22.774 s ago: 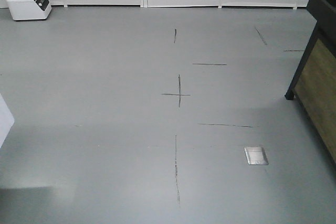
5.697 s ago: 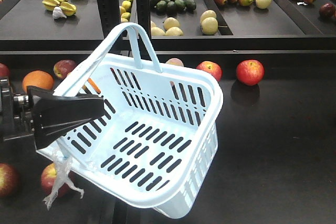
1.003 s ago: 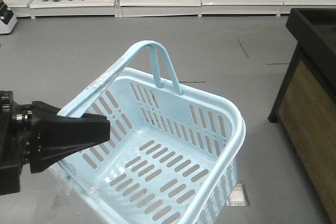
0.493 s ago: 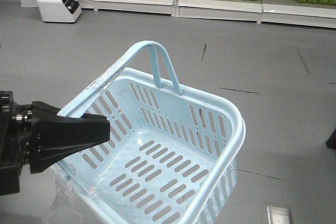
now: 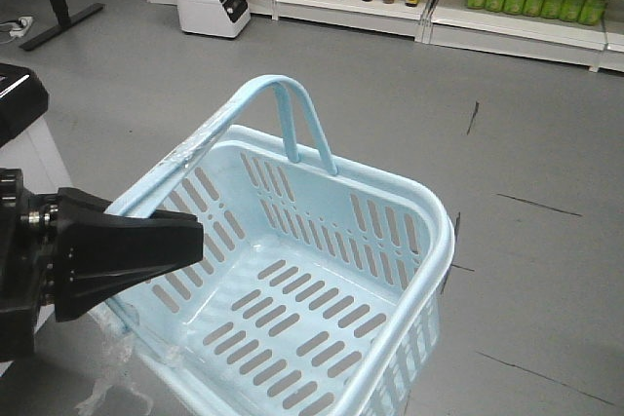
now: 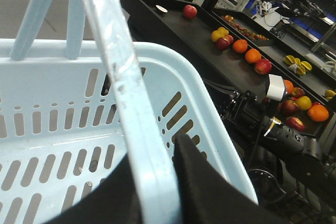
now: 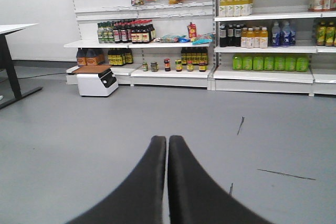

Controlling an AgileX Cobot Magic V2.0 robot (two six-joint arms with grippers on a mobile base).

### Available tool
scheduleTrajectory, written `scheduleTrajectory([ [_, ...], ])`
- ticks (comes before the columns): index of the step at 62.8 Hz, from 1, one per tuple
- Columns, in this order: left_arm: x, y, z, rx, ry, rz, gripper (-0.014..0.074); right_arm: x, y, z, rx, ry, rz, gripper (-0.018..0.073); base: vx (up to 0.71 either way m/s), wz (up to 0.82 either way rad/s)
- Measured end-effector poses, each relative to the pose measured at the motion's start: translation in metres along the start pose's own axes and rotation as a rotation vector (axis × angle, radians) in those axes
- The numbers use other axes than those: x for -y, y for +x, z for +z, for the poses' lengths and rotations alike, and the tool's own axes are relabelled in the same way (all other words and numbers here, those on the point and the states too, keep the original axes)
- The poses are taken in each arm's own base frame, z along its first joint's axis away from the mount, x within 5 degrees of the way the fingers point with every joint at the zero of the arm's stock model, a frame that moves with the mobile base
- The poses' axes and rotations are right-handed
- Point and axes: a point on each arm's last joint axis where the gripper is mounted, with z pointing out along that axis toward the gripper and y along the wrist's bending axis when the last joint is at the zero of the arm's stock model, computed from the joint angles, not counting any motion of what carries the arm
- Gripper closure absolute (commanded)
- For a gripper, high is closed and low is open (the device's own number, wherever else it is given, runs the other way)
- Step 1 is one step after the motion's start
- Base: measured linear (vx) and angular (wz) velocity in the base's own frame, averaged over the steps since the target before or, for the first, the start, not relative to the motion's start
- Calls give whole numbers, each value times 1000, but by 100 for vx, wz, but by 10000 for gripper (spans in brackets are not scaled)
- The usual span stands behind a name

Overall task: Pick three apples into basket with both arms
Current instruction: 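Drive the base toward the fruit table carrying the basket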

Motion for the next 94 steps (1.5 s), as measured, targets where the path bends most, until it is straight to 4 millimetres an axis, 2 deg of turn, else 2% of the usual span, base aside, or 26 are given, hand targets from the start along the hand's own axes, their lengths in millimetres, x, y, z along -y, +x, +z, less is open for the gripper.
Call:
scheduleTrajectory([
  [25, 0, 0, 0, 0, 0, 0, 604, 0, 0, 0, 0, 0, 0, 561, 19, 4],
  [94, 0, 0, 0, -1, 2, 0, 604, 0, 0, 0, 0, 0, 0, 561, 25, -21],
])
